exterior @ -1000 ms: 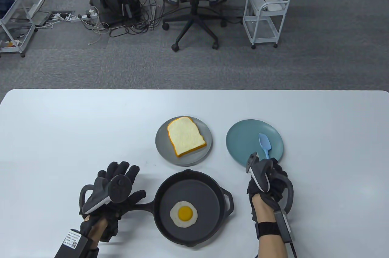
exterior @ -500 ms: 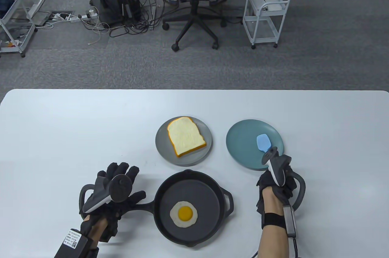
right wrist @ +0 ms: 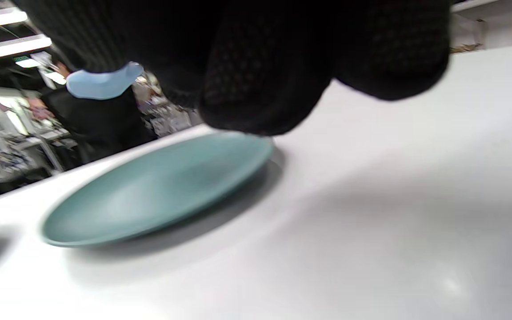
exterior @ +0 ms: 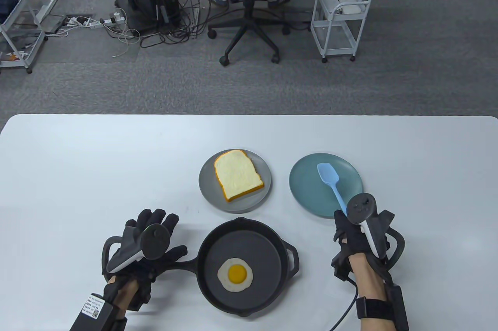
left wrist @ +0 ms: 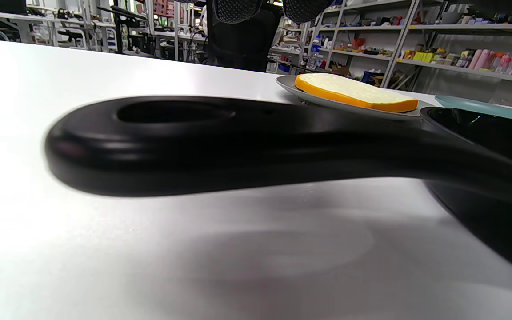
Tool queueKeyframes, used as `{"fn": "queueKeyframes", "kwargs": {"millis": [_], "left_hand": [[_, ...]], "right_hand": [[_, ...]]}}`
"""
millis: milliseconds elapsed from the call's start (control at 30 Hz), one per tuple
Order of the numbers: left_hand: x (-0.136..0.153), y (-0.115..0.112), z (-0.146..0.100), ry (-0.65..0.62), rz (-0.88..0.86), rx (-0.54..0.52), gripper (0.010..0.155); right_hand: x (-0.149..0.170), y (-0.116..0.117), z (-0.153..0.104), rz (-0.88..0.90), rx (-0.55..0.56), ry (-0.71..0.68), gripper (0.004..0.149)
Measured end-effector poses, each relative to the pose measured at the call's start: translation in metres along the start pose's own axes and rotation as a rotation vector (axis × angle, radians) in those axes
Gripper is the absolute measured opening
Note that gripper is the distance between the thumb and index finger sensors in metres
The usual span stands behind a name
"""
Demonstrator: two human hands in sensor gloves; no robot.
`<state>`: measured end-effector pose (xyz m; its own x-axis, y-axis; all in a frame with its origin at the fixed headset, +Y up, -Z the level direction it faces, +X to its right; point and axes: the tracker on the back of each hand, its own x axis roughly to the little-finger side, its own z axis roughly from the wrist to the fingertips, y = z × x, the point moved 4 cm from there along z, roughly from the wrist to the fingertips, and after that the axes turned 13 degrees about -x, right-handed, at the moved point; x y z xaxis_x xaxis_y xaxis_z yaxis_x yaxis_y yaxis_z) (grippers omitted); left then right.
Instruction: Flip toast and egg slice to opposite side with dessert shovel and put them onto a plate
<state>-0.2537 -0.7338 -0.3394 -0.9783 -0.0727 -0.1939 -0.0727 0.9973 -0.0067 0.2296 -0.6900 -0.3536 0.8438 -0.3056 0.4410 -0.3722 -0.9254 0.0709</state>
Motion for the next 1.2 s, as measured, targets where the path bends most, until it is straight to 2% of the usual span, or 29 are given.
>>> {"fn": "queueKeyframes", "kwargs": {"millis": [167, 300, 467, 667, 867, 1200], "left_hand": [[-0.001, -0.001, 0.000, 0.000, 0.010, 0.009, 0.092], [-0.003, 0.000, -0.001, -0.008, 0.011, 0.008, 0.092], [-0.005, 0.001, -0.002, -0.021, 0.010, 0.008, 0.092], [-0.009, 0.001, 0.000, -0.038, -0.031, 0.034, 0.092], [-0.018, -0.008, -0.012, -0.131, -0.009, 0.032, 0.095], [-0.046, -0.039, -0.019, -0.246, 0.125, 0.149, 0.088]], "right_hand": [[-0.017, -0.005, -0.038, 0.004, 0.062, -0.170, 0.055], [-0.024, 0.001, -0.068, -0.012, 0.117, -0.296, 0.055], [-0.026, 0.012, -0.085, -0.045, 0.142, -0.386, 0.055], [-0.022, 0.016, -0.089, -0.053, 0.139, -0.422, 0.055], [-0.021, 0.020, -0.089, -0.048, 0.136, -0.425, 0.055], [-0.027, 0.034, -0.089, -0.092, 0.073, -0.446, 0.056]]}}
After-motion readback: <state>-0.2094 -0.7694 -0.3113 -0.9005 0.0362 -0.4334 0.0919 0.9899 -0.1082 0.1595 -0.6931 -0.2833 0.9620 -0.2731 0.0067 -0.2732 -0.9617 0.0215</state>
